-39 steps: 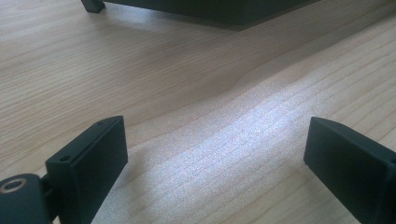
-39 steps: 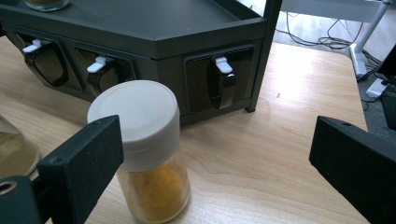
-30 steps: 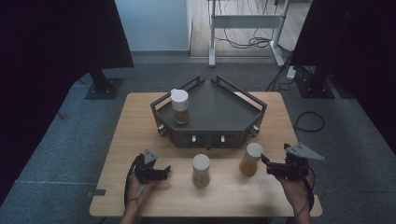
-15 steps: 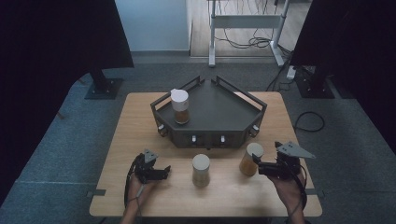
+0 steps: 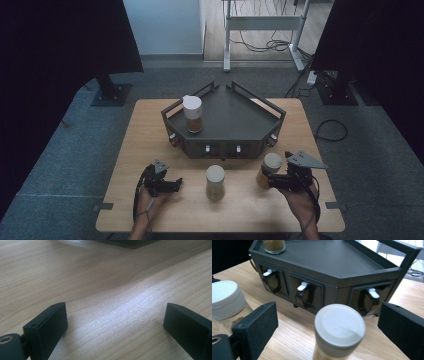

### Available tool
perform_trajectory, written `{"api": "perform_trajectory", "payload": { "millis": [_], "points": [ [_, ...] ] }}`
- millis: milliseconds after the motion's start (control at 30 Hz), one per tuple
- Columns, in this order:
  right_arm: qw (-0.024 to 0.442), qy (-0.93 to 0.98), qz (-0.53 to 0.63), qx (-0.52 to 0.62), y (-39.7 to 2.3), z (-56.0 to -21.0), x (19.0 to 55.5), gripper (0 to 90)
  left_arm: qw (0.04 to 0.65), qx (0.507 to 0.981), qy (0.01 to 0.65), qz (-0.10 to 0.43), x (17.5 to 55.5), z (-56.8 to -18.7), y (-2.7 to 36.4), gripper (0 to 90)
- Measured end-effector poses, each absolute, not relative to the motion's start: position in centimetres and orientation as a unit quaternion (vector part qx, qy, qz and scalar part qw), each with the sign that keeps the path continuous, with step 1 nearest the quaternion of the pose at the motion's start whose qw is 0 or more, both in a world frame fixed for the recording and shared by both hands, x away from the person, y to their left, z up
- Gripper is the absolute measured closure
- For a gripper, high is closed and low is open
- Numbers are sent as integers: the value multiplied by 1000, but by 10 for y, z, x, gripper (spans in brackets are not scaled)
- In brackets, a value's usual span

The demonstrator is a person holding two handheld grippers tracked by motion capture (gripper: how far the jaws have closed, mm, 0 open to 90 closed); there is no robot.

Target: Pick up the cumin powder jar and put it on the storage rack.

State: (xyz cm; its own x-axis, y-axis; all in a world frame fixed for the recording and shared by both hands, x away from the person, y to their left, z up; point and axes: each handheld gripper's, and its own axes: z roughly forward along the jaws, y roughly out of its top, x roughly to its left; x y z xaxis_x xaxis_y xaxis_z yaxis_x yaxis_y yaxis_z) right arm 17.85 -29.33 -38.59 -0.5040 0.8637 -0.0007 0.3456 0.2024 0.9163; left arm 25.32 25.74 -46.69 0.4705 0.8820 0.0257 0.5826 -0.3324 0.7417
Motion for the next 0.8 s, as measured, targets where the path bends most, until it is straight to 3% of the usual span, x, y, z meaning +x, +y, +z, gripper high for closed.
{"api": "perform_trajectory", "payload": {
  "millis": [800],
  "points": [
    [249,741,491,383,-267,-386,185,23,341,788,466,214,255,-466,258,42]
  ]
}}
